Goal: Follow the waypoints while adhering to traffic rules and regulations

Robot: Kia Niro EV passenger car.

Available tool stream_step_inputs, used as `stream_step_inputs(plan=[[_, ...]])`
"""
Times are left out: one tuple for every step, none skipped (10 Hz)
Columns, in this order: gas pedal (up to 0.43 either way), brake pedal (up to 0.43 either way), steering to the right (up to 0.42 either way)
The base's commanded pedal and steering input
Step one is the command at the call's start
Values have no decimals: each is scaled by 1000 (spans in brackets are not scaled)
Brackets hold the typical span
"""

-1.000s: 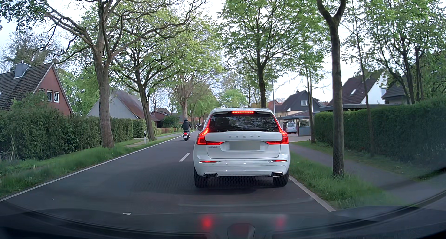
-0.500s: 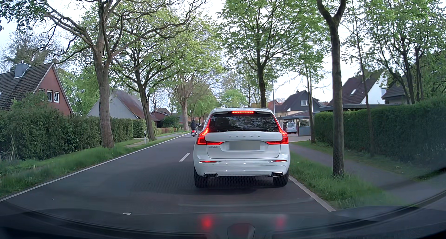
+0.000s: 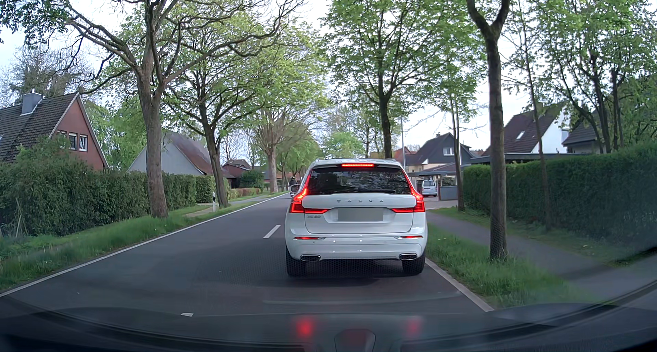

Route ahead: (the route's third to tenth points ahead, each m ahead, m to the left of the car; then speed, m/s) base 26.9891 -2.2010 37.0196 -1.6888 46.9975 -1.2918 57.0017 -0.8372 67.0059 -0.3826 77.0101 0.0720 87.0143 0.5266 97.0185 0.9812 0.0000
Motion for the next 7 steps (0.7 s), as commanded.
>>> stream_step_inputs(plan=[[0, 134, 3], [0, 140, 3], [0, 134, 3], [0, 134, 3], [0, 134, 3], [0, 134, 3], [0, 140, 3]])
